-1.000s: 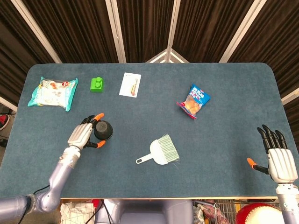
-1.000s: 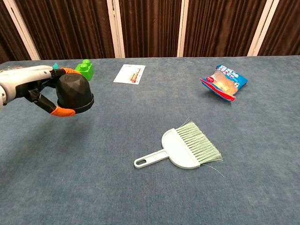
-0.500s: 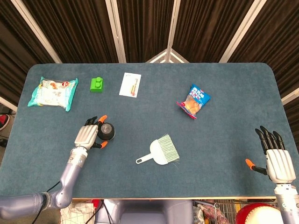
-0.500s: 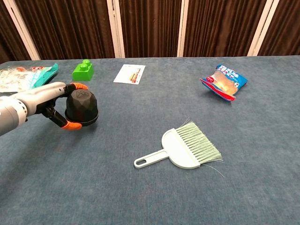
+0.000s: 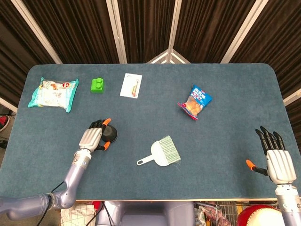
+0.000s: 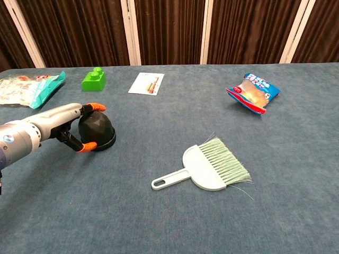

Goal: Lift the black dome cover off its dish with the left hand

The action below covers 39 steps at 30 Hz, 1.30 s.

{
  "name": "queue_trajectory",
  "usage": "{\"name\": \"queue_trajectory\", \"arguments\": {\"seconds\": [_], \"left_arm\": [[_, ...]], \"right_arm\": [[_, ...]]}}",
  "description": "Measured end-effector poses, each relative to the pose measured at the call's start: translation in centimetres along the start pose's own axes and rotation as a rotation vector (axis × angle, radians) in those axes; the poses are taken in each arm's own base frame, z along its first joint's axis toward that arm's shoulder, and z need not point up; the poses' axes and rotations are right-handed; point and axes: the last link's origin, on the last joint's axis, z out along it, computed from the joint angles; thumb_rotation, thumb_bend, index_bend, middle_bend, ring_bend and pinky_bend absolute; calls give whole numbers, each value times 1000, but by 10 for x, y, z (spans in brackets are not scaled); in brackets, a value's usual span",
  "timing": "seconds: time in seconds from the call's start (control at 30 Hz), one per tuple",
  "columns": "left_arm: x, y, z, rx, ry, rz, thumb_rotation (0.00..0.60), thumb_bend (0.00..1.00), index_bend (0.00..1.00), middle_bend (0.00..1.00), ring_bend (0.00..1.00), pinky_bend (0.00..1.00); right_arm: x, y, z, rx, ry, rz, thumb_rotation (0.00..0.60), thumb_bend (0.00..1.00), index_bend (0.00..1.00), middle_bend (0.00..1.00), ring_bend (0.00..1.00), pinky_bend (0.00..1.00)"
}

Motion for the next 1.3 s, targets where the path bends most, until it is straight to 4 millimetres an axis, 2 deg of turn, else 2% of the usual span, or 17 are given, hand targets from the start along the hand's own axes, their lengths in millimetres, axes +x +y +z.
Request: {"name": "queue_trajectory", "arguments": {"seconds": [0.4,0.57,1.0,1.13,1.3], "left_arm": [[10,-5,-7,-1,-45,-17,600,523,66,3,0,0],[18,-3,-7,-1,7,-55,600,523,86,93,0,0],[19,1,-6,-5,49,-78,600,523,89,184,0,0],[17,4,-5,-10,37,-65,600,526,89,272,0,0],[17,7,-5,-14,33,-63,600,602,89,341,0,0]], "right_arm": [[-1,-2,0,1,-9,11,600,209,0,9,106,11],[-2,-4,0,4,-16,11,600,209,0,9,106,11],[-3,-2,1,-3,-27,15,600,209,0,9,106,11],[-2,-2,1,-6,-28,16,600,208,0,9,106,11],[0,-3,0,-8,-23,20,600,209,0,9,106,11]]}}
